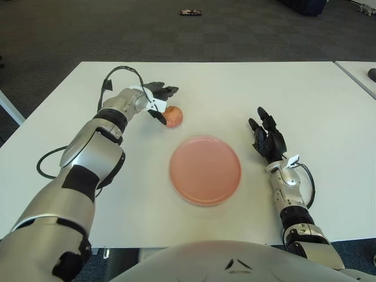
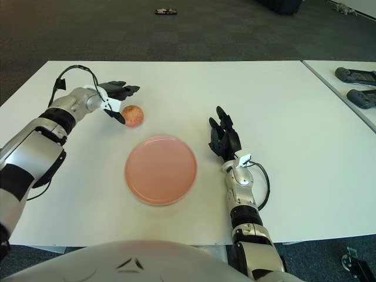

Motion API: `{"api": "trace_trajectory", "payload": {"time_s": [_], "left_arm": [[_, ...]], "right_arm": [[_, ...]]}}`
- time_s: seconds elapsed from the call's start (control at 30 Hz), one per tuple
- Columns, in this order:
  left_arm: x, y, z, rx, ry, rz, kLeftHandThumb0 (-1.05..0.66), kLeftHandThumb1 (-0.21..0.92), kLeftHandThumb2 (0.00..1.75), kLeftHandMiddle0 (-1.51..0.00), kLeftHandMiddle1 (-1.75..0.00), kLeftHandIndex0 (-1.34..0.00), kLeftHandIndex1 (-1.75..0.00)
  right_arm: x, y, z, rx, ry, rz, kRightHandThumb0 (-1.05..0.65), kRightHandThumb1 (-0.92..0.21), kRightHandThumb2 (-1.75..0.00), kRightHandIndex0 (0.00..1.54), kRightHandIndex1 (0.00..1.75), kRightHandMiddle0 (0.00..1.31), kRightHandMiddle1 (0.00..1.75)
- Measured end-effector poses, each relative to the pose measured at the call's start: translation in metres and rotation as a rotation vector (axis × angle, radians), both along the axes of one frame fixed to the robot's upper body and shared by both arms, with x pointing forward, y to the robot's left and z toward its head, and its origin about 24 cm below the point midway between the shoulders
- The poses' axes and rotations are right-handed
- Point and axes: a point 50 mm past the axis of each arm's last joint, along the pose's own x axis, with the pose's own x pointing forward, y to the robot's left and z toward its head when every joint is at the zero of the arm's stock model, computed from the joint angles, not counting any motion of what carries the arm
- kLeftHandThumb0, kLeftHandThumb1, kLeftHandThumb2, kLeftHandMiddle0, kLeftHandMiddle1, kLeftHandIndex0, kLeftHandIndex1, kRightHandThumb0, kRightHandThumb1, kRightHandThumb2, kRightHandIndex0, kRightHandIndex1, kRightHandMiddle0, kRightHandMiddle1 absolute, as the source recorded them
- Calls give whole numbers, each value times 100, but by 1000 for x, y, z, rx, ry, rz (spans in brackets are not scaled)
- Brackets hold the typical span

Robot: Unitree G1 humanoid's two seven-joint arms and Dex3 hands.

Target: Put the apple into the plate.

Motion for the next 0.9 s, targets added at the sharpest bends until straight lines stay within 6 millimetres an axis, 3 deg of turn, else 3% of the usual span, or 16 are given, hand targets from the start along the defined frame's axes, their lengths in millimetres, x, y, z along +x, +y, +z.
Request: {"api": "trace_trajectory", "payload": {"time_s": [0.9], "left_arm": [[-1, -6, -8, 45, 9, 8, -105, 80, 0, 0, 0, 0, 0]], "right_arm": [[-1, -1, 0, -1, -2, 0, -66, -92, -70, 10, 1, 0, 22]]}}
